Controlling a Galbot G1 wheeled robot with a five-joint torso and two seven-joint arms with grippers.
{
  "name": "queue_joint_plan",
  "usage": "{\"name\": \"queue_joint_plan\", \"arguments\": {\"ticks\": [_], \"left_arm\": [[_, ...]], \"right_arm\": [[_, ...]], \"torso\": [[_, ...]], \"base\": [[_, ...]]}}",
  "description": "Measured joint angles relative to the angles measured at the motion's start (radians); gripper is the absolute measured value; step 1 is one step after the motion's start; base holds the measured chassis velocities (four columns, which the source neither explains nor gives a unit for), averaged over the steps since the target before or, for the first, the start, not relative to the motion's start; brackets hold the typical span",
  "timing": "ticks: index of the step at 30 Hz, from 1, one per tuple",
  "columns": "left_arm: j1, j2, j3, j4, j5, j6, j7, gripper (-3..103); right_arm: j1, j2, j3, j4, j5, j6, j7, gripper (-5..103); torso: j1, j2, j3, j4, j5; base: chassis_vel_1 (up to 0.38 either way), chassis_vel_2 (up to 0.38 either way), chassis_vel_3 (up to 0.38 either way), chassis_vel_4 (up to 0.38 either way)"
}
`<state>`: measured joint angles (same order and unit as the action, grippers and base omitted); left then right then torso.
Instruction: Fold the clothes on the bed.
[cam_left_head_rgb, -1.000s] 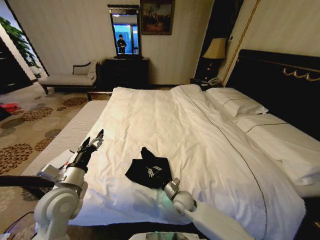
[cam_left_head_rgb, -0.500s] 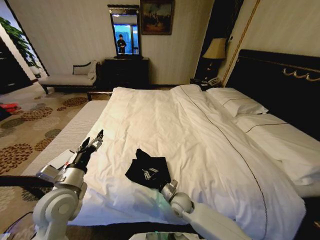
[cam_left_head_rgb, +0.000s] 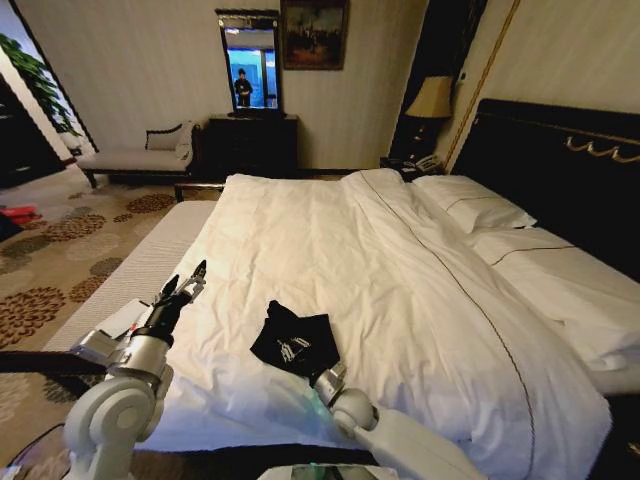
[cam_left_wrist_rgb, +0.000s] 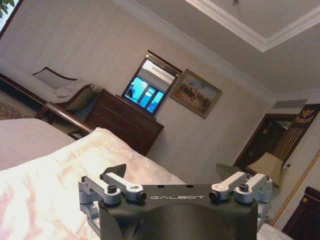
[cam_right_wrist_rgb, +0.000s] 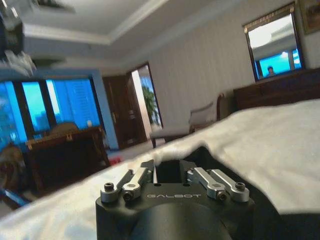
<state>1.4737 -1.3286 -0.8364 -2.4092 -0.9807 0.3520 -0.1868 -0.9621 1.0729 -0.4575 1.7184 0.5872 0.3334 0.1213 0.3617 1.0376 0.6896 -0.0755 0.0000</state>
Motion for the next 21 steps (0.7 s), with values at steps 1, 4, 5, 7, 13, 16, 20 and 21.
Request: {"name": "queue_joint_plan", "arguments": {"ticks": [1, 4, 5, 7, 13, 16, 20, 21], "left_arm": [[-0.001, 0.000, 0.000, 0.002, 0.000, 0.000, 0.000, 100], [-0.003, 0.000, 0.001, 0.004, 0.000, 0.000, -0.001, 100], [-0.004, -0.001, 0.002, 0.006, 0.000, 0.000, -0.001, 100], [-0.005, -0.001, 0.002, 0.008, 0.000, 0.000, -0.001, 100], [-0.009, -0.003, 0.005, 0.012, 0.000, 0.000, -0.001, 100], [-0.011, -0.005, 0.007, 0.012, -0.001, 0.000, -0.001, 100], [-0.011, 0.001, 0.005, 0.015, -0.001, 0.000, -0.002, 100], [-0.011, 0.002, 0.004, 0.015, -0.001, 0.000, -0.002, 100]], "right_arm": [[0.001, 0.002, 0.002, 0.010, 0.008, 0.013, -0.005, 34], [0.001, 0.004, 0.009, 0.027, 0.031, 0.029, -0.019, 40], [0.001, 0.006, 0.019, 0.041, 0.057, 0.034, -0.028, 45], [0.001, 0.007, 0.034, 0.053, 0.094, 0.035, -0.036, 51], [0.016, 0.024, 0.066, 0.038, 0.212, -0.012, 0.012, 72], [0.033, 0.074, 0.064, 0.003, 0.267, -0.065, 0.085, 83], [0.058, 0.143, 0.044, -0.027, 0.302, -0.142, 0.176, 97], [0.062, 0.152, 0.040, -0.030, 0.311, -0.155, 0.191, 99]], "torso": [[0.000, 0.000, 0.000, 0.0000, 0.0000], [0.000, 0.000, 0.000, 0.0000, 0.0001], [0.000, 0.000, 0.000, 0.0000, 0.0000], [0.000, 0.000, 0.000, 0.0000, 0.0000], [0.000, 0.000, 0.000, -0.0001, -0.0001], [0.000, 0.000, 0.000, -0.0001, 0.0000], [0.000, 0.000, 0.000, 0.0002, -0.0001], [0.000, 0.000, 0.000, 0.0001, 0.0000]], "base": [[0.000, 0.000, 0.000, 0.000], [0.000, 0.000, 0.000, 0.000], [0.000, 0.000, 0.000, 0.000], [0.000, 0.000, 0.000, 0.000], [0.000, 0.000, 0.000, 0.000], [0.000, 0.000, 0.000, 0.000], [0.000, 0.000, 0.000, 0.000], [0.000, 0.000, 0.000, 0.000]]}}
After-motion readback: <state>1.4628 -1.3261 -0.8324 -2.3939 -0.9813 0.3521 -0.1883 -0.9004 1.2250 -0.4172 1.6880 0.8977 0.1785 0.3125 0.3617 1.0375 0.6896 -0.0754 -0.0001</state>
